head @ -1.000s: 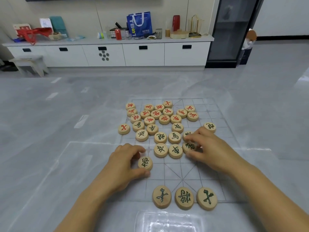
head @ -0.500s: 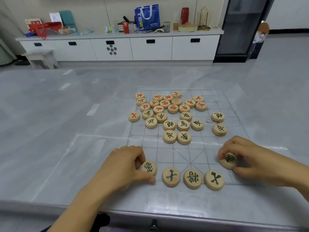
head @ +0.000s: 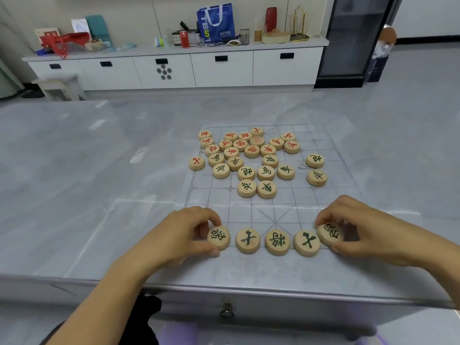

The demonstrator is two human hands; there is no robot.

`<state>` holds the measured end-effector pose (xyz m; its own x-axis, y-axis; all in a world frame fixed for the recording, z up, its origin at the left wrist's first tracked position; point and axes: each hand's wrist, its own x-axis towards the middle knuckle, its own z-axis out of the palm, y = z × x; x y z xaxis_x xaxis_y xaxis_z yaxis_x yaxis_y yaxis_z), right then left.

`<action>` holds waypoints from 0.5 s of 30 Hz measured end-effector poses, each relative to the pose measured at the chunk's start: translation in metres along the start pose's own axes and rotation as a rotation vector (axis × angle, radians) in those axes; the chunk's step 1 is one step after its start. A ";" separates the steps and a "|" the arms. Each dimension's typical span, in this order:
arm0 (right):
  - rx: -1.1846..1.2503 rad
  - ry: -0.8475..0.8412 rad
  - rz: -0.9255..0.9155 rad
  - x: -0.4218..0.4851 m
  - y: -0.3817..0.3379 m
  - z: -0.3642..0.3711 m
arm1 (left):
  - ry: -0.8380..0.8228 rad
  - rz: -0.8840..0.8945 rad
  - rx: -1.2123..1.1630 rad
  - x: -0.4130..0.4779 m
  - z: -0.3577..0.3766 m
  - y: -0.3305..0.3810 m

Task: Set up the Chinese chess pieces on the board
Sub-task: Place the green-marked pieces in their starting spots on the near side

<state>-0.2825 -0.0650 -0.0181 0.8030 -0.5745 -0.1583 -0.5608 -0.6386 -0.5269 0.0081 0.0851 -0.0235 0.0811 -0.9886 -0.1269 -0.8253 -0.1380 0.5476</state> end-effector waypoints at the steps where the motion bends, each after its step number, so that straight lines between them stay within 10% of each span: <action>1: 0.023 -0.014 0.002 -0.001 0.000 0.000 | 0.000 -0.006 -0.004 -0.001 0.000 0.000; 15: -0.010 0.031 0.107 0.002 -0.002 0.002 | -0.036 0.042 0.050 0.000 0.004 0.005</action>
<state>-0.2792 -0.0637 -0.0194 0.7318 -0.6553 -0.1875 -0.6453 -0.5774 -0.5002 0.0021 0.0843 -0.0239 0.0267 -0.9905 -0.1345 -0.8544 -0.0925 0.5114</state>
